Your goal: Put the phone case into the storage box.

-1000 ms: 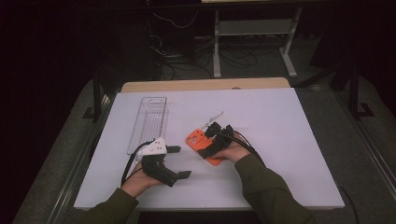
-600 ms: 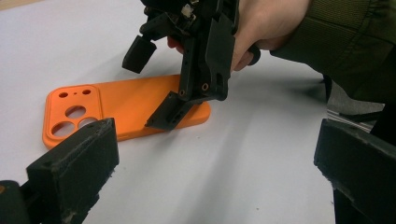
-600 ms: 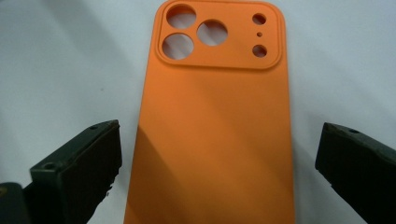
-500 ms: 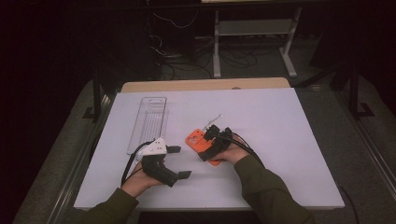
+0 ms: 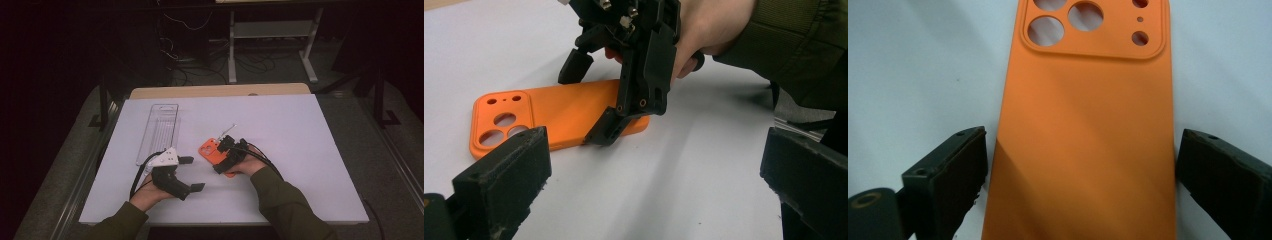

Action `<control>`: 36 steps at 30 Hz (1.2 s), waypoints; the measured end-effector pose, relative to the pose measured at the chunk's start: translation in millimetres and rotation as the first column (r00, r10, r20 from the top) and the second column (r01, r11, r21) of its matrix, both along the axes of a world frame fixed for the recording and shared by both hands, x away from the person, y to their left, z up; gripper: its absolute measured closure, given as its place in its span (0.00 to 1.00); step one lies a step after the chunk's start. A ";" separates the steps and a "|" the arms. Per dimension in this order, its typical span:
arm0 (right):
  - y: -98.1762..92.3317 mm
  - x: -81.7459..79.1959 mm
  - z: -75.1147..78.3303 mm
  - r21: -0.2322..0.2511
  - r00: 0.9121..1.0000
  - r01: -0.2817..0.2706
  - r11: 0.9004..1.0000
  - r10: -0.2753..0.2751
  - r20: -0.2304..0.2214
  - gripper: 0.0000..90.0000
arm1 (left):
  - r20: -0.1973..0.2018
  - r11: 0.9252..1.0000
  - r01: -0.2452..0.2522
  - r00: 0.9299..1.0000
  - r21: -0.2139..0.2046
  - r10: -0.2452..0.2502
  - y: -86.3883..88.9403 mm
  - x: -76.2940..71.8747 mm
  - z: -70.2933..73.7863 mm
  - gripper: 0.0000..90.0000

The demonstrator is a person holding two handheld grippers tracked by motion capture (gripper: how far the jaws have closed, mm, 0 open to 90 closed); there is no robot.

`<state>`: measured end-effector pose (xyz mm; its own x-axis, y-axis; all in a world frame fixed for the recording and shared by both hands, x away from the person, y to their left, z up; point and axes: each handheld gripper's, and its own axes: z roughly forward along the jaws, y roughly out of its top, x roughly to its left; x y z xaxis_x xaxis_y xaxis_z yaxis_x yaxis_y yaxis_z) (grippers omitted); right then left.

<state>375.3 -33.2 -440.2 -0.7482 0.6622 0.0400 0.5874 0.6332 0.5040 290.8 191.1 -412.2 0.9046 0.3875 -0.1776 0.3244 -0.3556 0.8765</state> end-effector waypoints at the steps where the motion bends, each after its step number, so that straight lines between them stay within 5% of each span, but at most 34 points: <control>1: 0.0 0.0 0.0 0.000 1.000 0.000 1.000 0.000 0.000 0.07 | 0.001 1.000 0.001 1.000 0.001 -0.001 0.1 0.1 0.0 0.00; 14: -2.0 -7.9 -0.9 0.013 0.999 -0.001 1.000 0.001 0.047 0.15 | 0.000 1.000 -0.004 1.000 0.010 0.004 1.2 -0.1 0.5 0.00; 36: -3.8 -6.7 -0.3 0.025 0.999 -0.004 1.000 0.003 0.038 0.17 | 0.002 1.000 -0.003 1.000 0.007 0.003 -1.0 1.1 -1.3 0.00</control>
